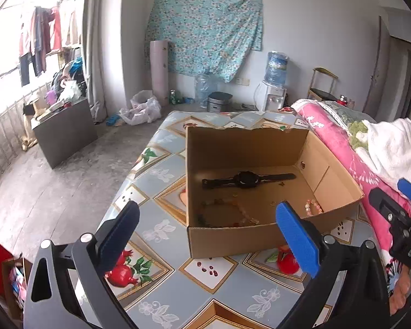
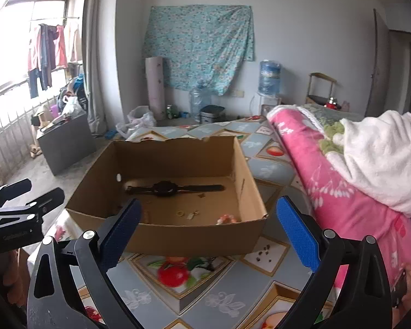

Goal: Organize jewelry
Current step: 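Withdraw both grippers from the box back over the table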

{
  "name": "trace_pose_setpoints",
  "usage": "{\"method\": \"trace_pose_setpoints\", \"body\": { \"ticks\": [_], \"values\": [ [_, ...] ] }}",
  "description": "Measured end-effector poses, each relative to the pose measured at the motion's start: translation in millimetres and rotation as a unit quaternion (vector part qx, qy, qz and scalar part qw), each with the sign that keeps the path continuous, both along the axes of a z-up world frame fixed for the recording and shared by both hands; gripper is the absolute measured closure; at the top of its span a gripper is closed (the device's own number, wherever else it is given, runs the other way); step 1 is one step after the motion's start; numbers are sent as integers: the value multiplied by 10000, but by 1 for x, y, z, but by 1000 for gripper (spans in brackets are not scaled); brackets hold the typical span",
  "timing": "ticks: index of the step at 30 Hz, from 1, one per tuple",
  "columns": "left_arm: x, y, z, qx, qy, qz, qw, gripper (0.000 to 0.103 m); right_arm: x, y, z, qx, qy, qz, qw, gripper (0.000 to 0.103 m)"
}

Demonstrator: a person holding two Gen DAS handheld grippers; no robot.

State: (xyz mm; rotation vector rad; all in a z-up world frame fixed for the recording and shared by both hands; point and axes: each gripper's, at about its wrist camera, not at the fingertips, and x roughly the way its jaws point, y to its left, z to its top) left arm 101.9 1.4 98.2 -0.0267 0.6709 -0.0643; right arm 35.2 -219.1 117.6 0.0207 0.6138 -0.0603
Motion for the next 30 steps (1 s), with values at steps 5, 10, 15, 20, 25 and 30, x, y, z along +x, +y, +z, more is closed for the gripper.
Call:
{"method": "trace_pose_setpoints", "body": {
  "ticks": [5,10,15,20,25,30],
  "values": [
    [5,-2,-13,-73,399,211,9990,5,8,-3,-9,110,516,74,9986,8],
    [15,-16,-29,312,934,312,9946,5,18,-16,-28,485,1168,35,9920,8],
    [19,-22,-40,389,1241,322,9910,5,25,-17,-47,553,1641,19,9849,8],
    [23,-25,-51,382,1510,245,9875,5,29,-8,-56,514,1816,117,9820,8],
    [26,-23,-58,338,1689,225,9848,5,30,-4,-59,515,1890,138,9805,8],
    [28,-22,-61,323,1753,239,9837,5,32,-1,-60,472,1912,152,9803,8]
  ]
}}
